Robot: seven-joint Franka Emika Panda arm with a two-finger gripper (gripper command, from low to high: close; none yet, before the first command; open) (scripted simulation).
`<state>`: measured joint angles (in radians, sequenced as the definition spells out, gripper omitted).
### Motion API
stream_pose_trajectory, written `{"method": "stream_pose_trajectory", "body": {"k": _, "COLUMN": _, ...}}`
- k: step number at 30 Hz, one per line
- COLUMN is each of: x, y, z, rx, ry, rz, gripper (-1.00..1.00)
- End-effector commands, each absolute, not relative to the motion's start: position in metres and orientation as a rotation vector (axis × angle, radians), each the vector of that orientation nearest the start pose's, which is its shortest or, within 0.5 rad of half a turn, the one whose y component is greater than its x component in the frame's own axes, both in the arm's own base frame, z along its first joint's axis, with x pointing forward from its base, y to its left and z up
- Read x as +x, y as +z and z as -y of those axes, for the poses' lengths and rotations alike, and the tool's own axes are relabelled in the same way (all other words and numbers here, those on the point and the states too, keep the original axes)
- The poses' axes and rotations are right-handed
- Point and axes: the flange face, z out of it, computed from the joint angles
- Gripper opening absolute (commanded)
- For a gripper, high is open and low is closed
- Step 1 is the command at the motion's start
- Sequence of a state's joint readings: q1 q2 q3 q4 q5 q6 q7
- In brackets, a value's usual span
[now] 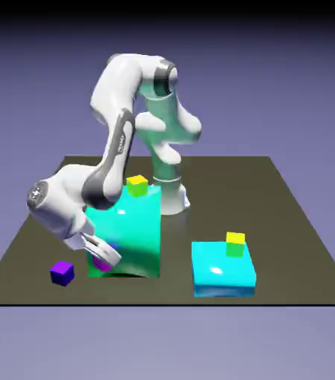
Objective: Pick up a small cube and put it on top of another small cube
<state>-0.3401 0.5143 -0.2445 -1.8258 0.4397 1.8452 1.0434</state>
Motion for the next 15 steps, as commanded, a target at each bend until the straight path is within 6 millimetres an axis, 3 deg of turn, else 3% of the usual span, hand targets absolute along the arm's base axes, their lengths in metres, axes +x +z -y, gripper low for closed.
{"method": "stream_pose_trajectory", "body": {"k": 1, "x": 0.503, "y": 0.237, "z": 0.319, "rx": -1.628, "ry": 0.732, "rz": -2.379, "gripper": -1.00}}
{"method": "stream_pose_trajectory", "body": {"k": 3, "x": 0.472, "y": 0.246, "z": 0.368, "rx": -1.385, "ry": 0.681, "rz": -2.490, "gripper": -1.00}}
{"method": "stream_pose_trajectory", "body": {"k": 5, "x": 0.442, "y": 0.242, "z": 0.403, "rx": -1.134, "ry": 0.657, "rz": -2.608, "gripper": -1.00}}
{"method": "stream_pose_trajectory", "body": {"k": 6, "x": 0.448, "y": 0.224, "z": 0.391, "rx": -1.115, "ry": 0.692, "rz": -2.644, "gripper": -1.00}}
{"method": "stream_pose_trajectory", "body": {"k": 7, "x": 0.448, "y": 0.224, "z": 0.391, "rx": -1.115, "ry": 0.692, "rz": -2.644, "gripper": -1.00}}
{"method": "stream_pose_trajectory", "body": {"k": 10, "x": 0.448, "y": 0.160, "z": 0.367, "rx": -1.115, "ry": 0.692, "rz": -2.644, "gripper": -1.00}}
{"method": "stream_pose_trajectory", "body": {"k": 11, "x": 0.448, "y": 0.160, "z": 0.367, "rx": -1.115, "ry": 0.692, "rz": -2.644, "gripper": 1.00}}
{"method": "stream_pose_trajectory", "body": {"k": 12, "x": 0.448, "y": 0.160, "z": 0.367, "rx": -1.115, "ry": 0.692, "rz": -2.644, "gripper": 1.00}}
{"method": "stream_pose_trajectory", "body": {"k": 15, "x": 0.448, "y": 0.224, "z": 0.391, "rx": -1.115, "ry": 0.692, "rz": -2.644, "gripper": 1.00}}
